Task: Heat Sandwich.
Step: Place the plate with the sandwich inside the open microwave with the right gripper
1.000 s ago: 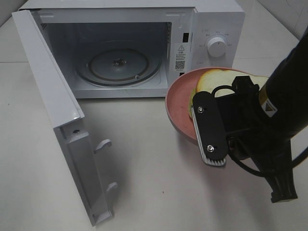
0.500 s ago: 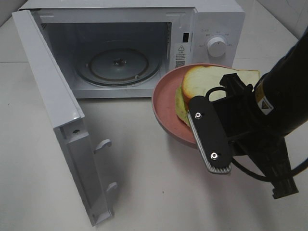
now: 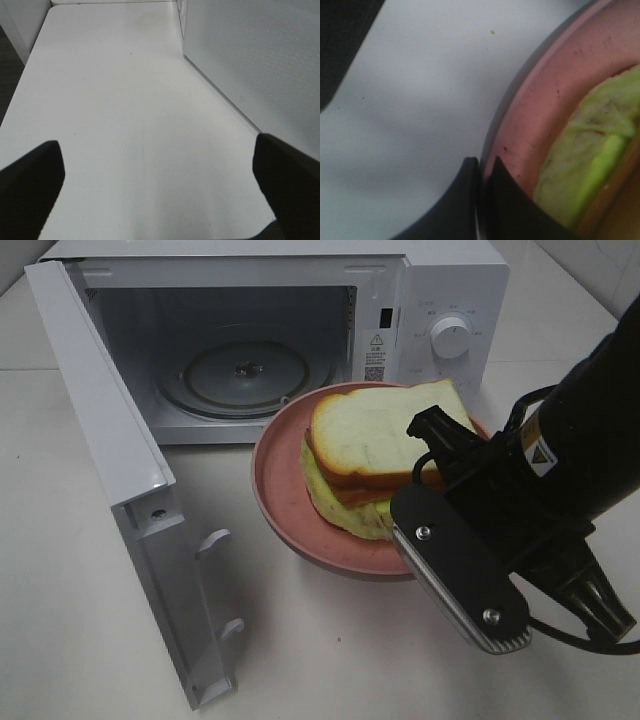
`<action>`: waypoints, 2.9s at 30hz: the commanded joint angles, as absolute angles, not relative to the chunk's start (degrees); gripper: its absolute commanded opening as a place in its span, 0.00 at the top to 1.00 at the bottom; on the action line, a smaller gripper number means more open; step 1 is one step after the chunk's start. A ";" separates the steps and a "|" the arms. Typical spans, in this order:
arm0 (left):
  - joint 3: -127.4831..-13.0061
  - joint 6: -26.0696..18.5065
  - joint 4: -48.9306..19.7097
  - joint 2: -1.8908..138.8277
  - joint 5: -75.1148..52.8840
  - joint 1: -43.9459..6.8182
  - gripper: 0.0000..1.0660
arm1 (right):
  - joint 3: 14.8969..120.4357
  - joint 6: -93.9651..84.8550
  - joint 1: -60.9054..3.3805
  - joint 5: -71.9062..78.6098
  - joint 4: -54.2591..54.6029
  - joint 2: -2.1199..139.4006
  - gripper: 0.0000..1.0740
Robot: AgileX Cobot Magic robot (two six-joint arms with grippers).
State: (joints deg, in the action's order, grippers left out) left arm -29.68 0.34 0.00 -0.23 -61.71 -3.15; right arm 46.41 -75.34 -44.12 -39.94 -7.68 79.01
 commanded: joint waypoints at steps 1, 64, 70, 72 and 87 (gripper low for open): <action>-29.62 0.57 0.00 -1.20 -61.42 -3.04 0.08 | 46.41 -80.90 -41.54 -38.10 -4.93 79.07 1.00; -29.62 0.57 0.00 -1.20 -61.42 -3.04 0.08 | 84.17 -88.58 -39.25 -42.00 0.00 115.05 1.00; -29.62 0.57 0.00 -1.20 -61.42 -3.04 0.08 | 89.73 -87.09 -39.25 -44.35 0.00 118.54 1.00; -29.62 0.57 0.00 -1.20 -61.42 -3.04 0.08 | 92.02 -86.40 -39.25 -44.86 0.00 120.09 1.00; -29.62 0.57 0.00 -1.20 -61.42 -3.04 0.08 | 102.33 -78.95 -39.25 -46.52 -3.21 126.28 1.00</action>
